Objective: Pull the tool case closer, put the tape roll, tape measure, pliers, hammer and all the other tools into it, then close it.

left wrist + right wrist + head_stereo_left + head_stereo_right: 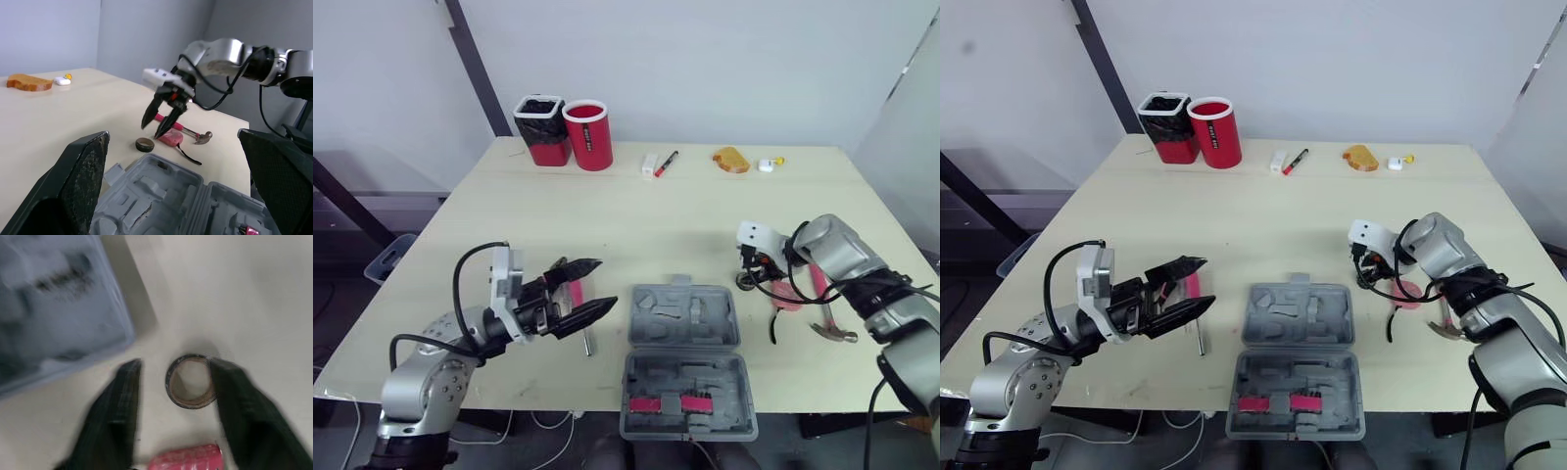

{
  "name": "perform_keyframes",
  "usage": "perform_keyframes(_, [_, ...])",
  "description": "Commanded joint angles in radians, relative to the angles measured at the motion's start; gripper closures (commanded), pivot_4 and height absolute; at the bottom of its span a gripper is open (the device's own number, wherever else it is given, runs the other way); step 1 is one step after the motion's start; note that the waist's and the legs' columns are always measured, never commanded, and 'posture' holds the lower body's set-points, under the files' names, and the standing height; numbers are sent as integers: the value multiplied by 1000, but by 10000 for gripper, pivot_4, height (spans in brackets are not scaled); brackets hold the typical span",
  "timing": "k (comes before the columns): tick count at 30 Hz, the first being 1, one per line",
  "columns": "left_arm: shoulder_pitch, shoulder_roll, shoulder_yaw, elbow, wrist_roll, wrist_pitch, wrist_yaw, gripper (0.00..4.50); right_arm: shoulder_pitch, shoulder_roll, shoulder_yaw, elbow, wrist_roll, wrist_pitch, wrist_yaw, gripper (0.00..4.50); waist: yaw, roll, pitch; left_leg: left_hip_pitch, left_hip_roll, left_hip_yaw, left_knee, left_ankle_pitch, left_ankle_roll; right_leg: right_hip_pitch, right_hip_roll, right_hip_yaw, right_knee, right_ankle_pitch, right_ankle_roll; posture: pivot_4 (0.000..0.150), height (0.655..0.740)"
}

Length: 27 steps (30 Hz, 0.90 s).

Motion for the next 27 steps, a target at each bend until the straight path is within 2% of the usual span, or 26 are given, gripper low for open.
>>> perform_keyframes(1, [4, 7, -2, -34, -4, -21, -5, 0, -57, 36, -6, 131, -56, -81, 13, 24137, -2, 0, 0, 0, 0, 0, 0, 0, 0, 0, 0, 0, 0, 0, 0, 1500, 7400])
perform_keyframes(10, [9, 13, -19, -32, 9, -36, -10, 0, -115, 140, -31, 377, -143, -187, -22, 24137, -5, 0, 0, 2, 0, 1, 0, 1, -1, 0, 0, 1, 2, 0, 0, 1500, 7400])
perform_keyframes(11, [8, 14, -21, -32, 10, -37, -12, 0, -117, 148, -33, 392, -150, -194, -20, 30364, -5, 0, 0, 2, 0, 1, 0, 1, -1, 0, 0, 1, 2, 0, 0, 1500, 7400])
perform_keyframes(14, [3, 14, -25, -33, 8, -38, -16, 0, -117, 160, -38, 421, -165, -213, -22, 42736, -5, 0, 0, 2, 0, 1, 0, 1, -1, 0, 0, 1, 2, 0, 0, 1500, 7400])
perform_keyframes(15, [1, 13, -27, -33, 9, -39, -17, 0, -118, 163, -42, 427, -169, -218, -24, 44045, -5, 0, 0, 2, 0, 1, 0, 1, -1, 0, 0, 1, 2, 0, 0, 1500, 7400])
perform_keyframes(19, [-2, 13, -33, -35, 10, -42, -24, 0, -122, 168, -63, 424, -179, -241, -26, 44045, -5, 0, 0, 2, 0, 1, 0, 1, -1, 0, 0, 1, 2, 0, 0, 1500, 7400])
perform_keyframes(22, [21, 15, -4, -21, -3, -42, -20, 0, -129, 144, -68, 275, -165, -214, 90, 44045, -6, 2, 1, 2, 0, 1, 0, 1, -1, 0, 0, 2, 3, 0, 0, 1500, 7400])
perform_keyframes(27, [127, 49, 86, 14, -5, -59, -43, 0, -110, 132, -41, -134, -131, -66, 295, 44045, -23, 3, 1, 2, 1, -1, 0, 1, -1, -2, 1, 2, 5, 0, 0, 1500, 7400])
